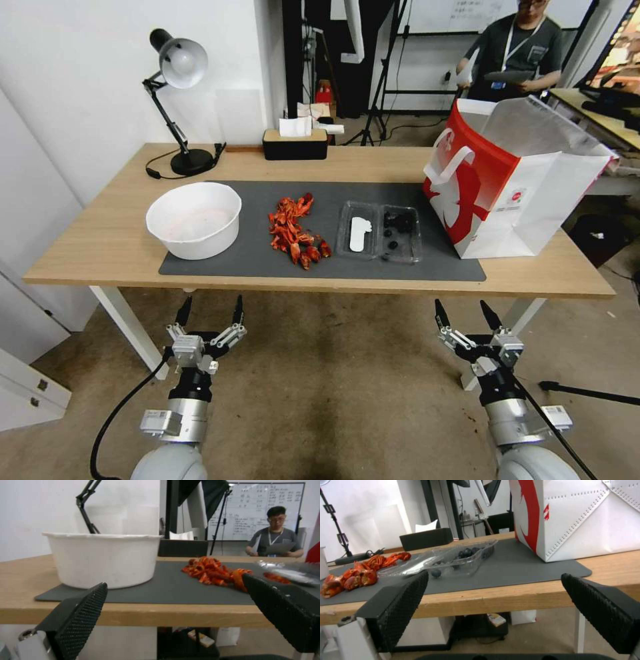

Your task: Close the disposable takeout box, then place it into the delivery bag.

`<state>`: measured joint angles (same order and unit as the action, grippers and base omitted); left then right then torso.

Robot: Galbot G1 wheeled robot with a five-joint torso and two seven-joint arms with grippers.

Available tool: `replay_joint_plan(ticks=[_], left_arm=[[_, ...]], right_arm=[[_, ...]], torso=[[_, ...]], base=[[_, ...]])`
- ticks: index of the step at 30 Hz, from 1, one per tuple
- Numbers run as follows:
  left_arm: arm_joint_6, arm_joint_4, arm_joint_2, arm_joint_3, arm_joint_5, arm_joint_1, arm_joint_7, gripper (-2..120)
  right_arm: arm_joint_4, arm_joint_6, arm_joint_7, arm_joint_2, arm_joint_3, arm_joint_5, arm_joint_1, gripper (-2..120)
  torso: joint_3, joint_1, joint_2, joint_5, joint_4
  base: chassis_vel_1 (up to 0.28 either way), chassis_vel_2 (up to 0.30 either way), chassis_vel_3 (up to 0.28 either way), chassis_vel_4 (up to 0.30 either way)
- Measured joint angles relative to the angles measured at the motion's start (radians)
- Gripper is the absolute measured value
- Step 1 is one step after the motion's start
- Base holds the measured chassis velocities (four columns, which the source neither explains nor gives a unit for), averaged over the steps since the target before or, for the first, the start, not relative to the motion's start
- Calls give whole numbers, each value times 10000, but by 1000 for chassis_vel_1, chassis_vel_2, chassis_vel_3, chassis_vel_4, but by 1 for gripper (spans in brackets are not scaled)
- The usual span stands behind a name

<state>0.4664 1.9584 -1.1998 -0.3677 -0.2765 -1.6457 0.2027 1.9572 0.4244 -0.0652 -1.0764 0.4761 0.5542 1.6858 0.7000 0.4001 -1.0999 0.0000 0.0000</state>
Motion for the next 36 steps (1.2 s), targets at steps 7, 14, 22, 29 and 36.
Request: replay_joint_plan(ticks=[7, 14, 22, 29, 36], left_arm=[[-962, 1121, 552, 718, -1345, 441, 20, 100], [-2770, 3692, 1594, 2270, -7275, 1565, 627, 100], [-4004, 4481, 1557, 2634, -10527, 3135, 2279, 100], [-4444, 3593, 1383, 3287, -11639, 4905, 2797, 100], [-4573, 2622, 1040, 4765, -11657, 6191, 3251, 100]], right_arm=[[70, -103, 0, 9, -2, 20, -10, 100], [200, -267, -82, 7, 79, -11, 9, 100], [12, -759, -250, 309, -416, -15, -683, 100], [213, -840, -254, 195, -275, -81, -358, 100], [464, -842, -276, 11, -75, -283, -2, 100]], torso=[[0, 0, 0, 1, 0], [0, 0, 0, 1, -3], [1, 0, 0, 0, 0], [2, 0, 0, -2, 0], [1, -1, 0, 2, -2]], base=[[0, 0, 0, 0], [0, 0, 0, 0], [0, 0, 0, 0], [0, 0, 0, 0], [0, 0, 0, 0]])
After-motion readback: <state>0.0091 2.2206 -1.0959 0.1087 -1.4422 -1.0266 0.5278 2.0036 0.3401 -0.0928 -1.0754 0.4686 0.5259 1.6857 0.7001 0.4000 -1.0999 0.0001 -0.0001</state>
